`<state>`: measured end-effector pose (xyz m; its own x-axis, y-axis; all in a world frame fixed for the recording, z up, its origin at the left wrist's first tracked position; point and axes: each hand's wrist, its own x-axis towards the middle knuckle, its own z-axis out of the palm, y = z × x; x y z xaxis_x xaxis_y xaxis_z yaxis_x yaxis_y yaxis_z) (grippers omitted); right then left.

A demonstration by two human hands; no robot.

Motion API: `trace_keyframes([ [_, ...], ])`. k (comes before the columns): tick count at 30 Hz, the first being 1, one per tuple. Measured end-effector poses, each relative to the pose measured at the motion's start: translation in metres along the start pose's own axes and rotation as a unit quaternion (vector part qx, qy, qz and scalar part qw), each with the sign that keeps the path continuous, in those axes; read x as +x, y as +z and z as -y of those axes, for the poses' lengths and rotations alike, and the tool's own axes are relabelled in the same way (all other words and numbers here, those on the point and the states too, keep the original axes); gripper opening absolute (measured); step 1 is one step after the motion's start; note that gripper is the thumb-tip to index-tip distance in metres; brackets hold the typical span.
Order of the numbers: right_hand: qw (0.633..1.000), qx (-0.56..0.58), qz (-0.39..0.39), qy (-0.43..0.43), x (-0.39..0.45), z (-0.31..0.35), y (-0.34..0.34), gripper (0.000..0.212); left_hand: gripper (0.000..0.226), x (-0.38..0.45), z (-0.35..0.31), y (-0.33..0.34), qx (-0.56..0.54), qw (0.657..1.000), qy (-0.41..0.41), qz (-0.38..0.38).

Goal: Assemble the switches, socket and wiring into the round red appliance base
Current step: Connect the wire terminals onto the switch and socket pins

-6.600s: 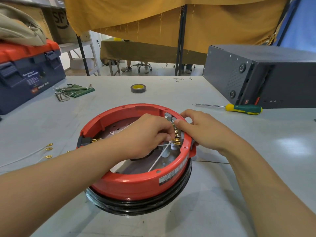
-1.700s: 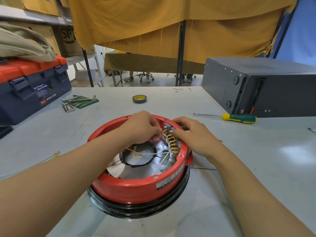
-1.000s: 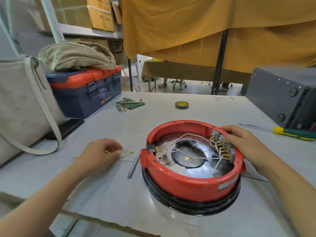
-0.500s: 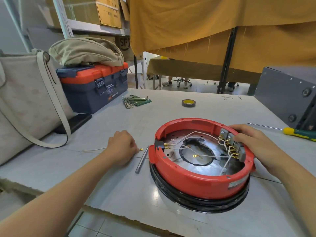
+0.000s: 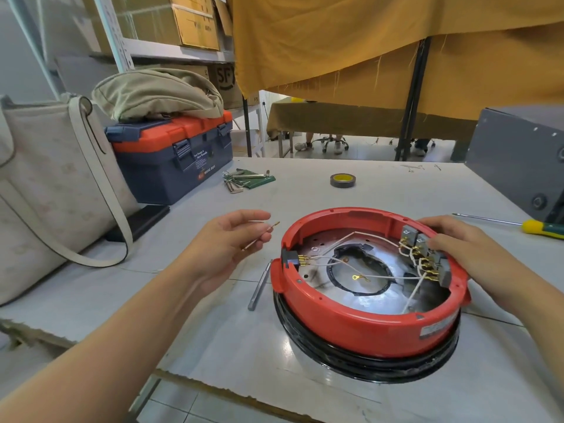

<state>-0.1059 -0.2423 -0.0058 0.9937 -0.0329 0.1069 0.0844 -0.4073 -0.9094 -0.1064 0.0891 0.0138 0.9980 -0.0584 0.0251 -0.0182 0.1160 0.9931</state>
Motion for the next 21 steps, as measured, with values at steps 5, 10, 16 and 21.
trace_keyframes([
  [5,1.000,-0.014,0.003,0.003,0.000,0.001,0.001,0.026,0.021,-0.004,-0.009,0.015,0.087,0.993,0.052,0.064],
  [10,0.999,-0.043,0.015,-0.004,0.001,0.002,-0.002,0.022,0.027,-0.006,-0.016,0.032,0.140,0.983,0.065,0.104],
  [16,0.998,-0.051,-0.026,-0.019,0.000,0.003,-0.004,0.013,0.026,-0.005,-0.024,0.060,0.204,0.965,0.070,0.149],
  [21,0.998,-0.052,-0.041,-0.009,-0.002,0.005,-0.003,0.009,0.017,0.003,-0.024,0.091,0.256,0.944,0.080,0.193],
])
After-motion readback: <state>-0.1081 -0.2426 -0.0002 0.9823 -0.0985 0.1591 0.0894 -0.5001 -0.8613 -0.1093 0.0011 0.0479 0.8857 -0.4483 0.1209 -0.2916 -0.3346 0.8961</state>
